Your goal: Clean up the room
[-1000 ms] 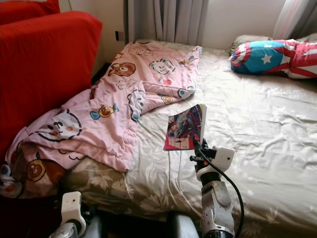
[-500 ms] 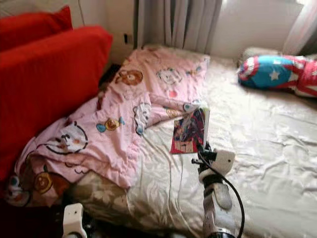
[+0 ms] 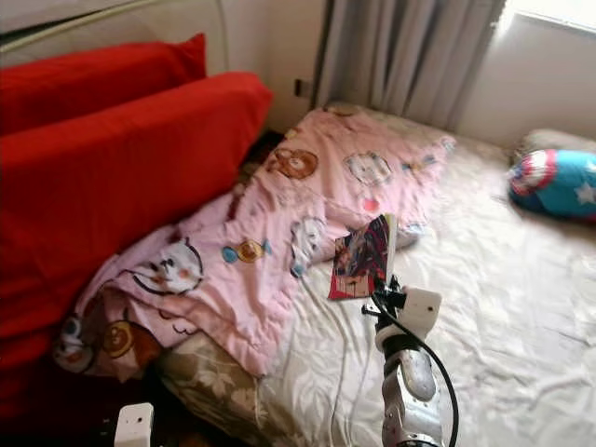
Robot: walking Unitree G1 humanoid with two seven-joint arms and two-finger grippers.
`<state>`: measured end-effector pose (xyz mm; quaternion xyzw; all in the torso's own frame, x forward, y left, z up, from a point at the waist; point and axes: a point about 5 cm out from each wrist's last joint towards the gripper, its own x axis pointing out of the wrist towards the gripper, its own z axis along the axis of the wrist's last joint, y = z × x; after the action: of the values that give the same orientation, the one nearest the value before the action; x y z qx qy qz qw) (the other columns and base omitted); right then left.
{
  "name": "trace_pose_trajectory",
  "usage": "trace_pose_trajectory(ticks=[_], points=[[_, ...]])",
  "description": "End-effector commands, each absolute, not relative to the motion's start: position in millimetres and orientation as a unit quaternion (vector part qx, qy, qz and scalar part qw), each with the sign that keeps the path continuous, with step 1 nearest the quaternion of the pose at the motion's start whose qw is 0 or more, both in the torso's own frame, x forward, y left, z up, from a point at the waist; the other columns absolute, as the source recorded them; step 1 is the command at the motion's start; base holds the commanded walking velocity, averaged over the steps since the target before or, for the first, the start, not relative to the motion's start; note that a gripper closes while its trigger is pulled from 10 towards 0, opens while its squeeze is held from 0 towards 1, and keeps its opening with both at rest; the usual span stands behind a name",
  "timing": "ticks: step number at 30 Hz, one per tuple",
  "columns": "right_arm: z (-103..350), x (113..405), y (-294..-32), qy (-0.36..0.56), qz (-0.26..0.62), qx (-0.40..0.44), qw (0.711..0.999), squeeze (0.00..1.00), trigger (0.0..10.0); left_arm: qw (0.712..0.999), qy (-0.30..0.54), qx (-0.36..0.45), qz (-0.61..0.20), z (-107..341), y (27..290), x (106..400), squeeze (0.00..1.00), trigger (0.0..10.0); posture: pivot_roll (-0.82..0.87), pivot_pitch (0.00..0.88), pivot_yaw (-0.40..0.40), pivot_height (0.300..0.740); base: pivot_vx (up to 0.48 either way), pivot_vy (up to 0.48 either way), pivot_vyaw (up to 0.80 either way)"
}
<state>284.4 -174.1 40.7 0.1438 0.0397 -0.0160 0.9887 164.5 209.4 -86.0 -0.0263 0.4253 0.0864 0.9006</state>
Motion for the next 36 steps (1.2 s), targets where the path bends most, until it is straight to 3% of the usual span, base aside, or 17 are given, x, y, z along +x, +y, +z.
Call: trace_pose_trajectory(ticks=[1,11,19,26,36], points=[[47,287,-176,0.018,-0.022,0.147,0.989,0.00,10.0,0.895,0.438,-0.023,0.079,-90,210,155,0.00,10.0,0.05,0.000,-0.142,0.729,0.000,0.000,0.00],[44,288,-169,0.027,-0.019,0.144,0.989,0.00,10.0,0.889,0.451,-0.019,0.080,-94,217,139,0.00,10.0,0.06,0.000,-0.145,0.740,0.000,0.000,0.00],[43,288,-170,0.030,-0.030,0.142,0.989,0.00,10.0,0.891,0.449,-0.020,0.063,-94,192,153,0.00,10.0,0.05,0.000,-0.148,0.740,0.000,0.000,0.00],[42,288,-172,0.034,-0.035,0.142,0.989,0.00,10.0,0.894,0.445,-0.021,0.051,-91,171,166,0.00,10.0,0.05,0.000,-0.148,0.740,0.000,0.000,-0.71],[41,288,-169,0.037,-0.031,0.144,0.988,0.00,10.0,0.894,0.445,-0.018,0.054,-92,178,163,0.00,10.0,0.06,0.000,-0.149,0.740,0.000,0.000,-0.76]])
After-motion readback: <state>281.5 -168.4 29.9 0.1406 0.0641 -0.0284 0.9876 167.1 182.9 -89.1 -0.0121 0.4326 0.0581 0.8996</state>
